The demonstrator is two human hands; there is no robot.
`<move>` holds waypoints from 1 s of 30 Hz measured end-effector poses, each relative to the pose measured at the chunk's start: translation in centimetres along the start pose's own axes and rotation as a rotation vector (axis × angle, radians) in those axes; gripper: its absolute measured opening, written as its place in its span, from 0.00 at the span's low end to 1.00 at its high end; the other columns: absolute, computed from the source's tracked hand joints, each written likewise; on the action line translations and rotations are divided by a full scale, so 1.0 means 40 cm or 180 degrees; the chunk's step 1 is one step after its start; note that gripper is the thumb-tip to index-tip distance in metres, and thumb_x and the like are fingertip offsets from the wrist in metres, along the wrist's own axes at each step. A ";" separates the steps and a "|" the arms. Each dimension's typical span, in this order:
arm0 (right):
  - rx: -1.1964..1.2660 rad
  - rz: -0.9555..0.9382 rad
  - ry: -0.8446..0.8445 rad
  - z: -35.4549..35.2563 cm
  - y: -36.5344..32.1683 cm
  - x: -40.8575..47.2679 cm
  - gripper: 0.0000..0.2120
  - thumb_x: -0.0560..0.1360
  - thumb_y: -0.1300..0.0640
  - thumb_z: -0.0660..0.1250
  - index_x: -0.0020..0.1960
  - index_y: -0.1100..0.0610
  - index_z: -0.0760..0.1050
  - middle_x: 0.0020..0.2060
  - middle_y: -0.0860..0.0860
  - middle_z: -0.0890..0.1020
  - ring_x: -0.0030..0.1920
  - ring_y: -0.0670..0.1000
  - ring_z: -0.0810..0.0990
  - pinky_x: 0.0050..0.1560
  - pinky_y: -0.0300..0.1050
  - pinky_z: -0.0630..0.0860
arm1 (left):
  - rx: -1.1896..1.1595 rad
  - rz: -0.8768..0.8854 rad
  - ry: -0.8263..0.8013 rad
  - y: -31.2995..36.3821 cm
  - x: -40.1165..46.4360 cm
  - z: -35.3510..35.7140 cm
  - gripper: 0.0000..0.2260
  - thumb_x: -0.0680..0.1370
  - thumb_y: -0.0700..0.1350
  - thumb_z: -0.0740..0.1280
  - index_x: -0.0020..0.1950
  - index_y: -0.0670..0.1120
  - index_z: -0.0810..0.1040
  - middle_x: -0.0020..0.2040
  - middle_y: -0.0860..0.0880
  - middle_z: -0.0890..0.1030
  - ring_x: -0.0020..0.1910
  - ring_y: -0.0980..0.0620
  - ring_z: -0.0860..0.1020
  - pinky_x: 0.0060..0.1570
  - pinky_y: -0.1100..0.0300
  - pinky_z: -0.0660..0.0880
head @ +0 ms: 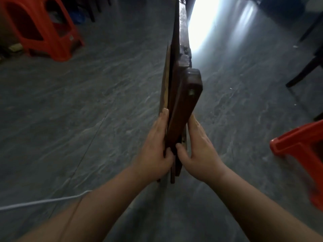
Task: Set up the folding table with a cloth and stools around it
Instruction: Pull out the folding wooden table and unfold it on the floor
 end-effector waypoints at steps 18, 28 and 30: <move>0.1518 0.1284 0.0923 0.149 0.020 -0.064 0.46 0.72 0.77 0.60 0.79 0.42 0.55 0.75 0.46 0.68 0.72 0.41 0.68 0.73 0.46 0.67 | -0.0515 -0.0966 0.0028 -0.039 -0.074 0.036 0.45 0.73 0.32 0.64 0.78 0.66 0.47 0.72 0.70 0.62 0.69 0.70 0.65 0.61 0.77 0.64; 0.1497 0.1192 0.0843 0.101 0.025 -0.071 0.43 0.73 0.79 0.58 0.80 0.48 0.54 0.72 0.38 0.67 0.70 0.31 0.65 0.72 0.36 0.63 | -0.0019 -0.0748 0.0202 -0.044 -0.066 -0.050 0.42 0.77 0.37 0.65 0.72 0.77 0.48 0.78 0.55 0.61 0.76 0.60 0.59 0.75 0.59 0.58; 0.1210 0.1079 0.0756 0.072 0.038 -0.071 0.43 0.74 0.77 0.61 0.81 0.48 0.53 0.73 0.37 0.66 0.70 0.29 0.62 0.71 0.30 0.60 | 0.0110 -0.0816 0.0362 -0.049 -0.070 -0.081 0.42 0.78 0.37 0.66 0.70 0.79 0.49 0.77 0.55 0.64 0.74 0.61 0.63 0.74 0.58 0.61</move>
Point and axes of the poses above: each hand's wrist, its own x-axis towards the middle knuckle, its own z-axis out of the palm, y = z × x, the point moved 1 cm from there along x, towards the middle knuckle
